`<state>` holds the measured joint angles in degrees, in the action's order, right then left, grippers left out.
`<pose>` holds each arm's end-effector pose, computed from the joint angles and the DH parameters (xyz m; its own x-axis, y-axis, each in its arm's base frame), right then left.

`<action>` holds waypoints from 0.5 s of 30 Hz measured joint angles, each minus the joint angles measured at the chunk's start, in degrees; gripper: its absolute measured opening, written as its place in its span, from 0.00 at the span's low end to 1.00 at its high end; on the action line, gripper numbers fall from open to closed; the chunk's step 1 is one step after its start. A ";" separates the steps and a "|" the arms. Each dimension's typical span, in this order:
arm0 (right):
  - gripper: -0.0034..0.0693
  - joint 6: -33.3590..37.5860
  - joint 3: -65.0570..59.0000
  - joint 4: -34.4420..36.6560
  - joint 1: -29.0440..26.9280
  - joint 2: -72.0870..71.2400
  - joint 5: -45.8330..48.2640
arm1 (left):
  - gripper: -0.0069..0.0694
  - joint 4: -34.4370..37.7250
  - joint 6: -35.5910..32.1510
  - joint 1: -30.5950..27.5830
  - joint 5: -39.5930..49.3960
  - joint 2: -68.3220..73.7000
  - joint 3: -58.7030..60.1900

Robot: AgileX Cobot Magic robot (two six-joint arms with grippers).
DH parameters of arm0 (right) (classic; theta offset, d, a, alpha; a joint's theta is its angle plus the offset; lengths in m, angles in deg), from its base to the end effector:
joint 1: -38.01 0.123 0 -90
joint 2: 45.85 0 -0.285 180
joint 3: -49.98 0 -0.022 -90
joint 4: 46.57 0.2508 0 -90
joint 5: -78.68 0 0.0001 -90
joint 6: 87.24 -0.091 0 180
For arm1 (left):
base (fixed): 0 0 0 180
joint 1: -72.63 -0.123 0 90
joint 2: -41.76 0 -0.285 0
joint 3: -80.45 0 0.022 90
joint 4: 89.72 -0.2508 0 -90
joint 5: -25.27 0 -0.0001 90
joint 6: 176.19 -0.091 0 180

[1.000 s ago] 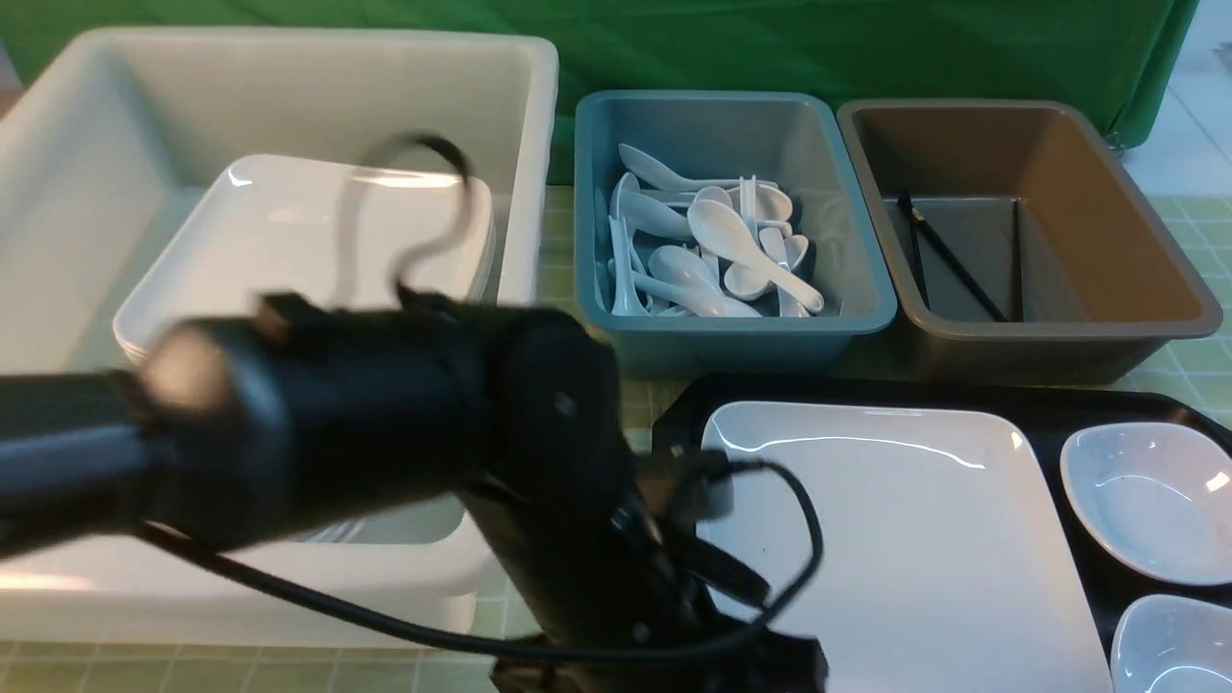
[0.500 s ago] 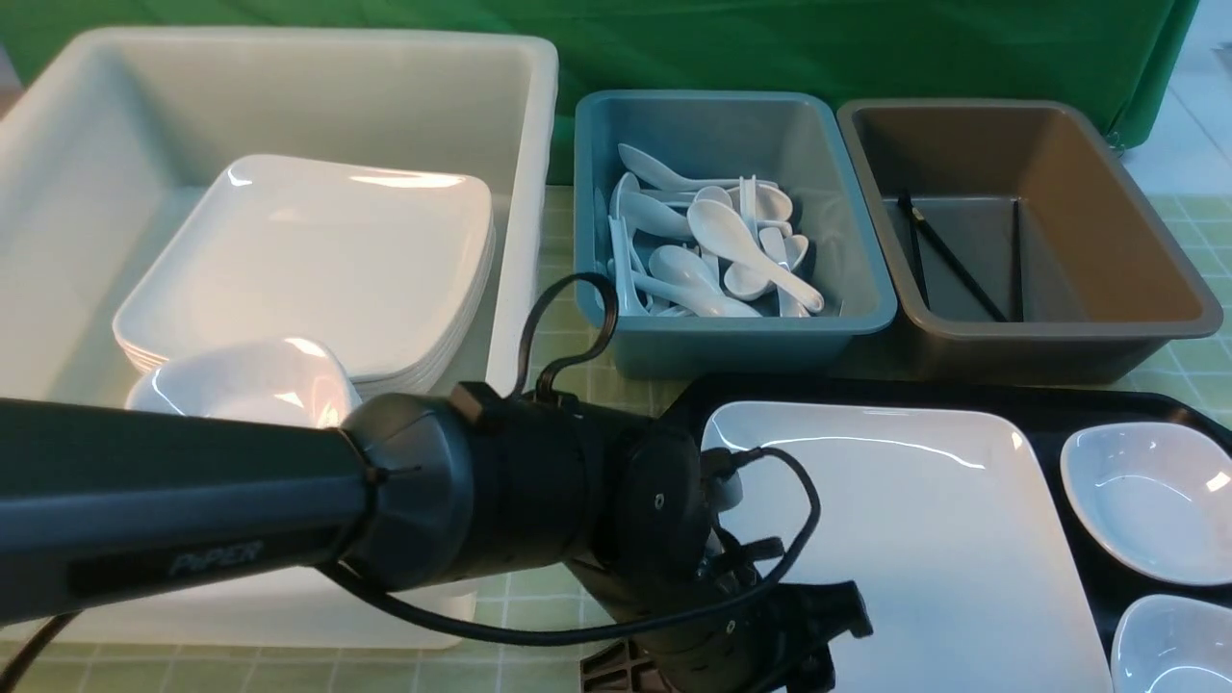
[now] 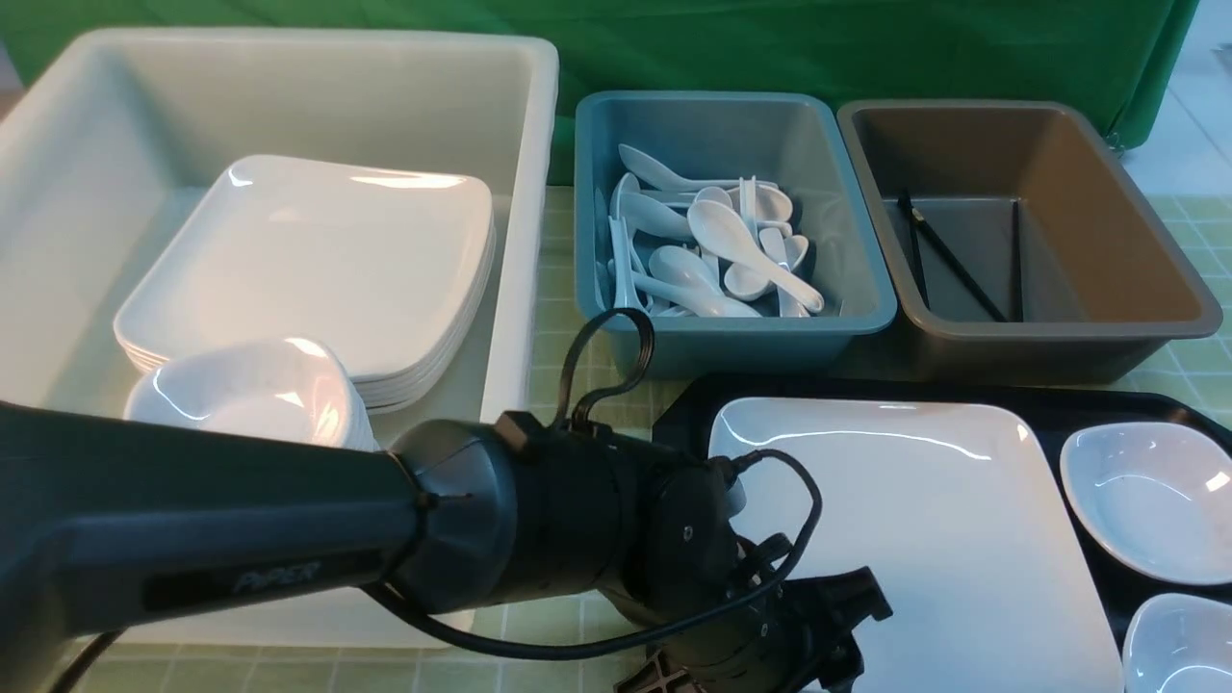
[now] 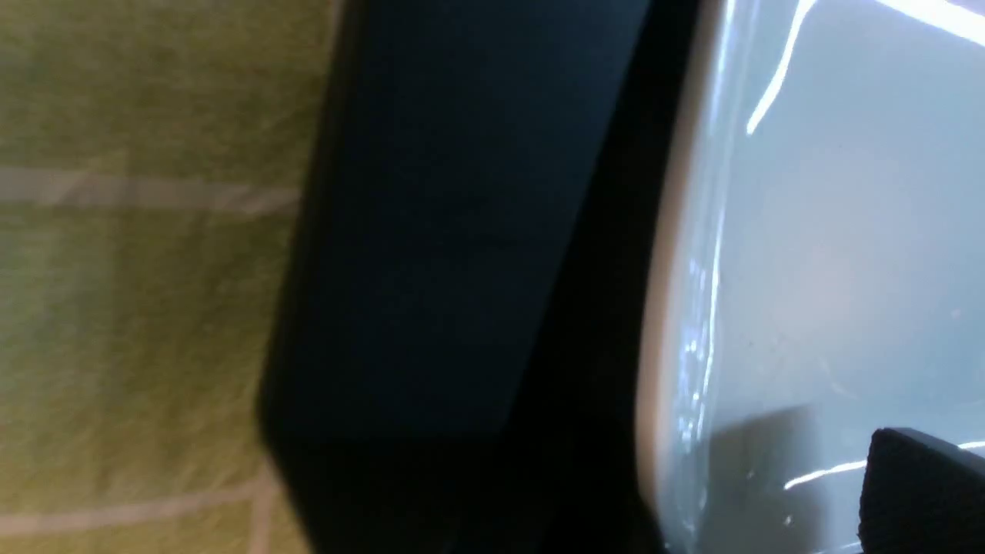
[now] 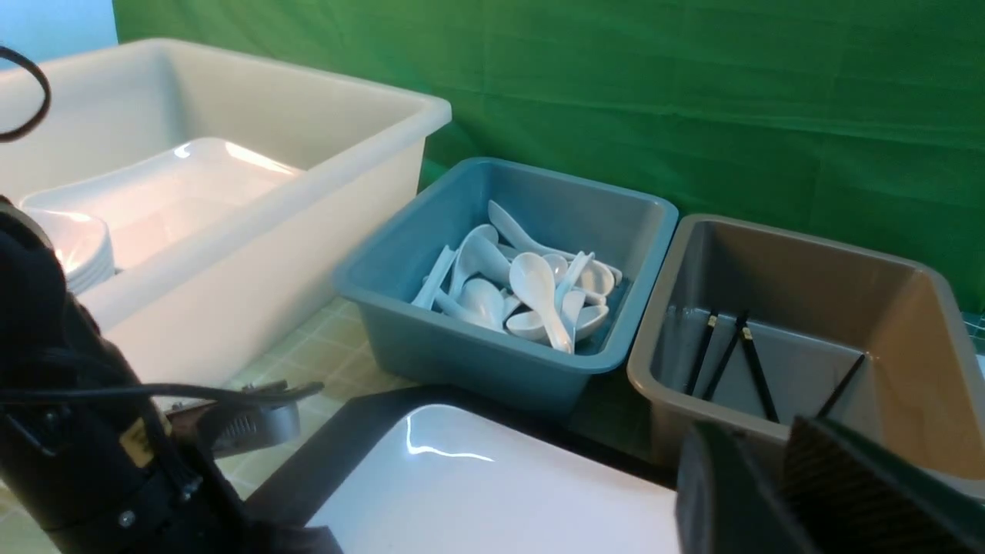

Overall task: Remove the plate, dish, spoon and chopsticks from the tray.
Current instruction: Use the left arm to grab a plate from the dinner plate

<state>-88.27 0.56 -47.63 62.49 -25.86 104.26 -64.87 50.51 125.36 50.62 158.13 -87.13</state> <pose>0.0457 0.0200 0.3212 -0.0796 -0.0348 -0.9962 -0.4070 0.9134 0.0006 0.2157 -0.3105 0.1593 -0.9687 -0.2476 -0.0160 -0.2075 0.8440 -0.4946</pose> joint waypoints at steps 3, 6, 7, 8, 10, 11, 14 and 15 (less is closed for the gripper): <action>0.23 -0.25 0.00 0.00 0.00 0.00 0.00 | 0.58 -1.27 0.92 0.36 -0.38 0.21 -0.12; 0.24 -0.51 0.00 0.00 0.00 0.00 0.00 | 0.49 -2.43 2.87 0.47 -0.77 0.38 -0.12; 0.24 -0.63 0.00 0.00 0.00 0.00 0.00 | 0.46 -2.43 3.19 0.47 -1.27 0.38 -0.12; 0.24 -0.66 0.00 0.00 0.00 0.00 0.00 | 0.41 -2.49 3.57 0.47 -1.85 0.51 -0.12; 0.24 -0.66 0.00 0.00 0.00 0.00 0.00 | 0.35 -2.45 3.71 0.36 -3.01 0.63 -0.12; 0.24 -0.73 0.00 0.00 0.00 0.00 0.00 | 0.27 -2.07 3.71 0.30 -4.05 0.76 -0.18; 0.24 -0.79 0.00 0.00 0.00 0.00 0.00 | 0.19 -1.54 3.21 0.36 -5.36 0.71 -0.56; 0.24 -0.79 0.00 0.00 0.00 0.00 0.00 | 0.19 -1.54 2.86 0.36 -5.55 0.71 -0.56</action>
<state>-89.06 0.56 -47.63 62.49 -25.86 104.26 -66.41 53.37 125.71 45.06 158.84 -87.69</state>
